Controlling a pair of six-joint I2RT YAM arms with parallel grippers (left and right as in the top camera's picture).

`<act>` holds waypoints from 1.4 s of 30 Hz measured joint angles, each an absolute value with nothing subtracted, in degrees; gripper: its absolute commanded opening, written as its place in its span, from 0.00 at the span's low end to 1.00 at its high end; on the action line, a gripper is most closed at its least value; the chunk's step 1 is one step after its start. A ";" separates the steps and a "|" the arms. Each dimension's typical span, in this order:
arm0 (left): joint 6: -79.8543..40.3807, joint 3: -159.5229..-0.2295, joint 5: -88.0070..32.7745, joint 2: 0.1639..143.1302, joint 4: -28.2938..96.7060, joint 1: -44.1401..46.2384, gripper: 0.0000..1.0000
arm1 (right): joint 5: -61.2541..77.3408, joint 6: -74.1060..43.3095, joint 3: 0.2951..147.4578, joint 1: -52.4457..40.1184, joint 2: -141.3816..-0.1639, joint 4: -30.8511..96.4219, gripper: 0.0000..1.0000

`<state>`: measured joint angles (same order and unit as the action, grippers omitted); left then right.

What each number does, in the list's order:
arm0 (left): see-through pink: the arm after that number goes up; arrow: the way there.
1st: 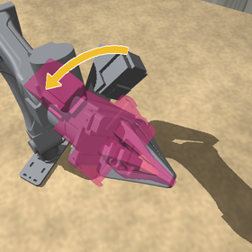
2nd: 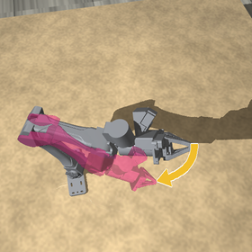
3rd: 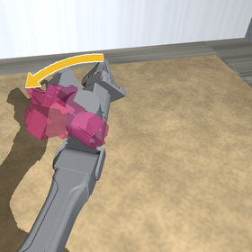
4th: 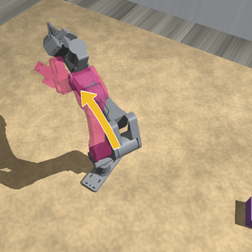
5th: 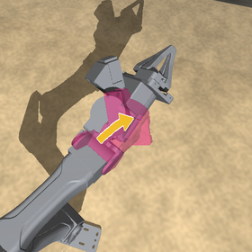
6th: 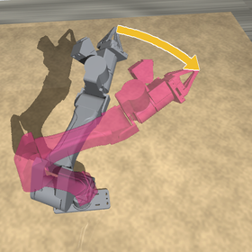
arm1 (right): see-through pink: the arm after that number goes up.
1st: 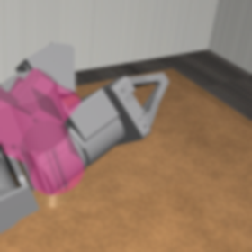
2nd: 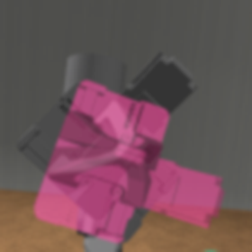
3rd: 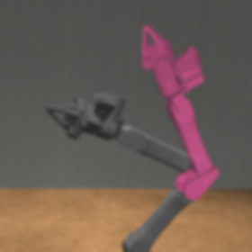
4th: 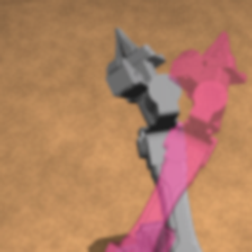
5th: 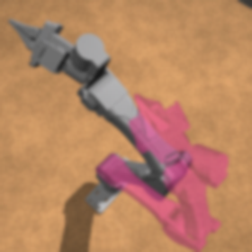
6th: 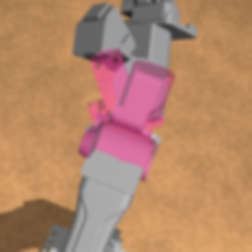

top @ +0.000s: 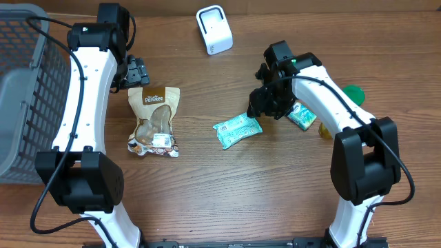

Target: Scan the item barcode

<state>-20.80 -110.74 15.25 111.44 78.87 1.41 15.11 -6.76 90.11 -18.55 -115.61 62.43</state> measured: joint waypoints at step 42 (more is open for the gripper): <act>-20.80 -110.74 15.27 111.44 78.85 1.41 1.00 | 27.49 -9.02 76.53 -24.77 -115.85 45.04 0.72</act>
